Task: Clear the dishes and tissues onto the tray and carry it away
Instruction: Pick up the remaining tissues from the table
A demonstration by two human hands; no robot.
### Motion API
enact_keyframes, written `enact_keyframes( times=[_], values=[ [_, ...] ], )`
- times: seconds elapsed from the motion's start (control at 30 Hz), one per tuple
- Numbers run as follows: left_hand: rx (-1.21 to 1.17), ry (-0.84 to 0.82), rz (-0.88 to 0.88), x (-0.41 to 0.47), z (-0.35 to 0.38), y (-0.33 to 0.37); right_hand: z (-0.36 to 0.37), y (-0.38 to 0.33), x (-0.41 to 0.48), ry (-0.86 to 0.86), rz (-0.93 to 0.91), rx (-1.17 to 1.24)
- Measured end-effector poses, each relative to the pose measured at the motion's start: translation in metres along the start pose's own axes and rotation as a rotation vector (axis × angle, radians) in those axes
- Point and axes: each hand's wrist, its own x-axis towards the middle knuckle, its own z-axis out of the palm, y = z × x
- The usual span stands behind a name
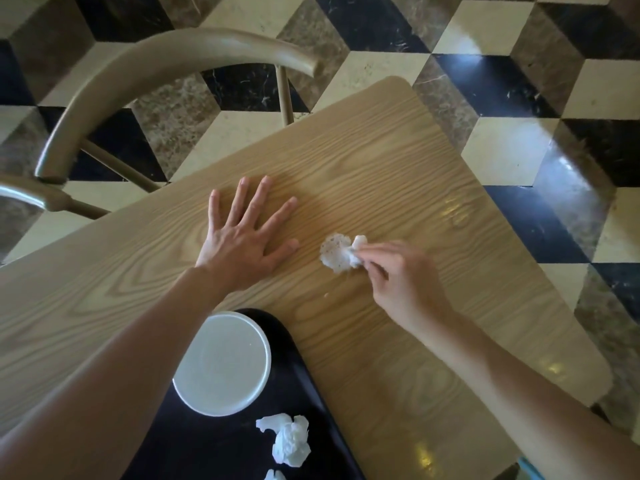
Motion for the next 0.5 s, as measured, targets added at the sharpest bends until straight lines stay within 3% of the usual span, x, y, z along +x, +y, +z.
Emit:
enact_keyframes(
  times=[0.1, 0.2, 0.27, 0.37, 0.5],
  values=[
    [0.002, -0.014, 0.004, 0.0, -0.001, -0.001, 0.003, -0.019, -0.041, -0.18, -0.157, 0.114],
    [-0.004, -0.026, 0.009, 0.0, -0.004, -0.002, -0.008, -0.02, -0.055, -0.436, -0.17, 0.222],
    [-0.012, -0.038, 0.01, 0.0, -0.004, -0.002, -0.022, -0.008, -0.036, -0.378, -0.066, 0.269],
    [-0.027, -0.066, 0.005, 0.0, -0.007, -0.002, -0.033, 0.016, 0.022, -0.06, 0.108, 0.226],
    [-0.054, -0.121, -0.035, 0.001, -0.008, 0.0, -0.01, 0.021, 0.066, -0.095, 0.053, 0.079]
  ],
)
